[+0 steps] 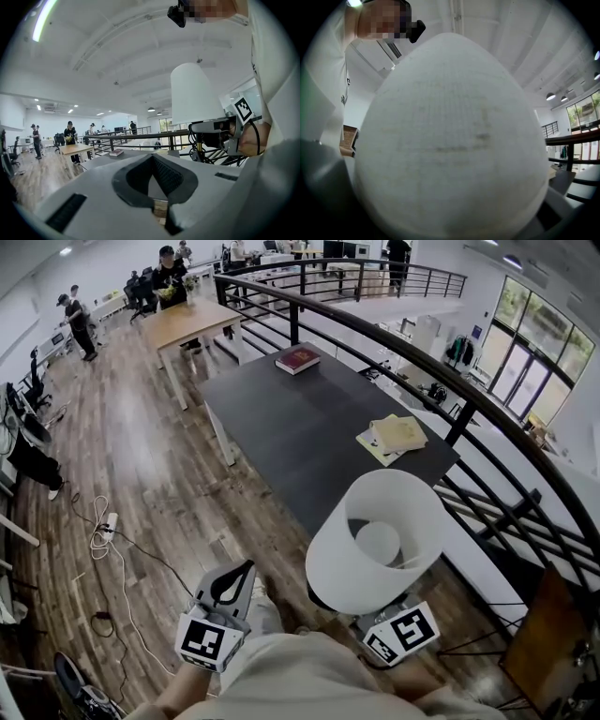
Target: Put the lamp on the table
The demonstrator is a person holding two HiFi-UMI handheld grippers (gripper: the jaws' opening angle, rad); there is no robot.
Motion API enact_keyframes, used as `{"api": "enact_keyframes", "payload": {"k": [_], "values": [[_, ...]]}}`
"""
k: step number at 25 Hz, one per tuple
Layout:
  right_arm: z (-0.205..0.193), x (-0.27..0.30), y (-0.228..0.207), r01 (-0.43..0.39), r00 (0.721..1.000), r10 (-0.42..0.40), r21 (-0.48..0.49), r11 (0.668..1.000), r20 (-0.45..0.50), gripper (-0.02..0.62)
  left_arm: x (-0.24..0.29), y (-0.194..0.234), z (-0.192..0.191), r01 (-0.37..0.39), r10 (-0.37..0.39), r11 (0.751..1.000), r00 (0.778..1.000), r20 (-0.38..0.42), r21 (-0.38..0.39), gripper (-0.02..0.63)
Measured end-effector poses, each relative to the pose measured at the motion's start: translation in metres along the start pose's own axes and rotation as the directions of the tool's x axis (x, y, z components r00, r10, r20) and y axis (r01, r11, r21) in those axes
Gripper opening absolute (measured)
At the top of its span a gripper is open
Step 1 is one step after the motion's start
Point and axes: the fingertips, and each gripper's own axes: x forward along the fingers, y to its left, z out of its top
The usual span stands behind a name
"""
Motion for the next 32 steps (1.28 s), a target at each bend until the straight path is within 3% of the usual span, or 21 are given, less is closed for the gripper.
{"api": "enact_keyframes", "payload": {"k": [14, 23, 29, 32], "values": [[-0.016, 0.049, -0.035, 0.022, 1.000, -0.022, -0.028, 0.999, 0.000, 0.092, 0.056, 0.035, -0.012, 0.035, -0.035, 0.999, 0.999, 0.037, 0.000, 0.005], [-0.038, 0.149, -0.070, 0.048, 0.998, -0.048, -0.015, 0.999, -0.037, 0.092, 0.117, 0.125, -0.024, 0.050, -0.050, 0.999, 0.998, 0.027, -0.011, 0.005], [-0.044, 0.234, -0.096, 0.058, 0.997, -0.058, 0.002, 0.998, -0.053, 0.091, 0.164, 0.204, -0.031, 0.068, -0.069, 0.997, 0.997, -0.025, -0.024, 0.005], [-0.040, 0.274, -0.111, 0.071, 0.996, -0.071, -0.001, 0.997, -0.050, 0.092, 0.192, 0.241, -0.024, 0.084, -0.083, 0.996, 0.996, 0.023, -0.021, 0.005]]}}
